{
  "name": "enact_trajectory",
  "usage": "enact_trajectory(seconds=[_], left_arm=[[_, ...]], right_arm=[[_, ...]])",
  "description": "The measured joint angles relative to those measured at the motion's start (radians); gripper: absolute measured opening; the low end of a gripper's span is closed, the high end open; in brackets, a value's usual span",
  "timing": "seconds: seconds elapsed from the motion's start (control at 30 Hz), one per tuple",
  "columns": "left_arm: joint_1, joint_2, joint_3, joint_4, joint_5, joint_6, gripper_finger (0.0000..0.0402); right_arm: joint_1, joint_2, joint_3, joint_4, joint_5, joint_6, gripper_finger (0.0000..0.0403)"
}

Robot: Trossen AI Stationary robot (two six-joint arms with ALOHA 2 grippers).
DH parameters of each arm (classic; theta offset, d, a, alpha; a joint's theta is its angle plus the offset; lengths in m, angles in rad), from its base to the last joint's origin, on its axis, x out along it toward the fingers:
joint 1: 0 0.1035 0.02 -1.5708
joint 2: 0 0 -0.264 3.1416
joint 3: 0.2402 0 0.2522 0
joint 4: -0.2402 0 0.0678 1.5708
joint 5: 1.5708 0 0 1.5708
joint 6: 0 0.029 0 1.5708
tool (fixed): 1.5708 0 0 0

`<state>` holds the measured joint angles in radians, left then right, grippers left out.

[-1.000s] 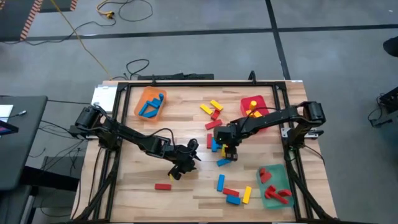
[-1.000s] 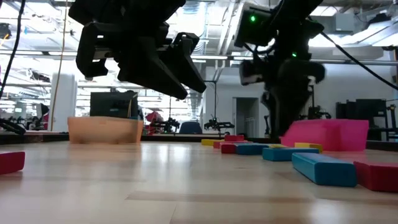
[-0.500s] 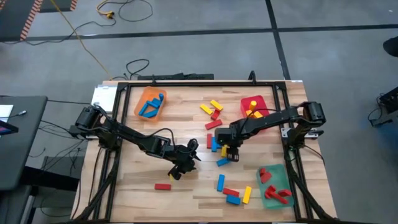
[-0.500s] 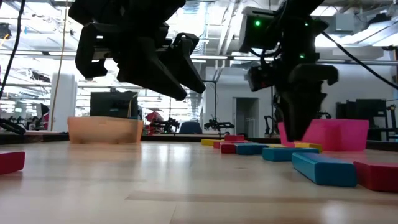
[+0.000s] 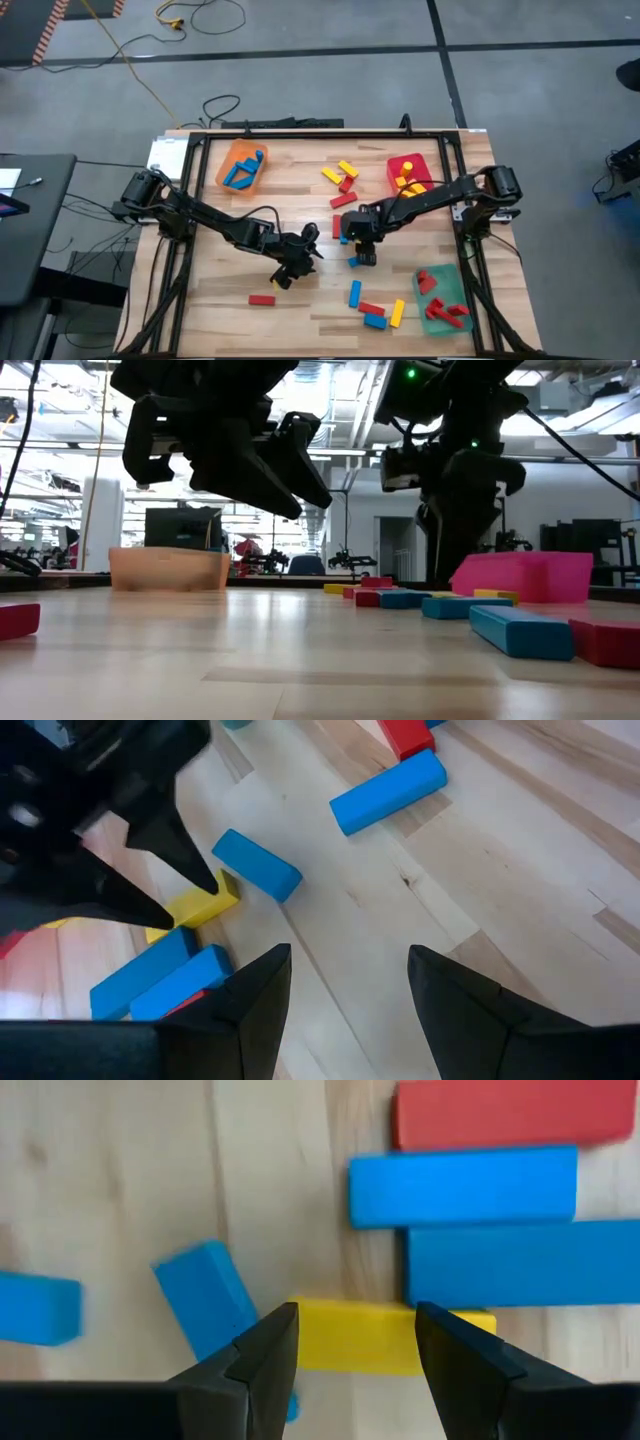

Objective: Sort blocks
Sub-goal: Put the yellow rectangle block into the red bin

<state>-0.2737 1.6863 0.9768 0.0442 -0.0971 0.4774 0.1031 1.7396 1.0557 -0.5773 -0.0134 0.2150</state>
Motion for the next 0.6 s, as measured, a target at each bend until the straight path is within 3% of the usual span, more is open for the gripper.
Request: enact_trajectory(seconds=[0.6], left_arm=[[0.0,0.0,0.0,-0.007,0.001,-0.004,0.0196]], right_arm=[[0.018,0.024,0.004,-0.185,0.048,0.021,0.0217]])
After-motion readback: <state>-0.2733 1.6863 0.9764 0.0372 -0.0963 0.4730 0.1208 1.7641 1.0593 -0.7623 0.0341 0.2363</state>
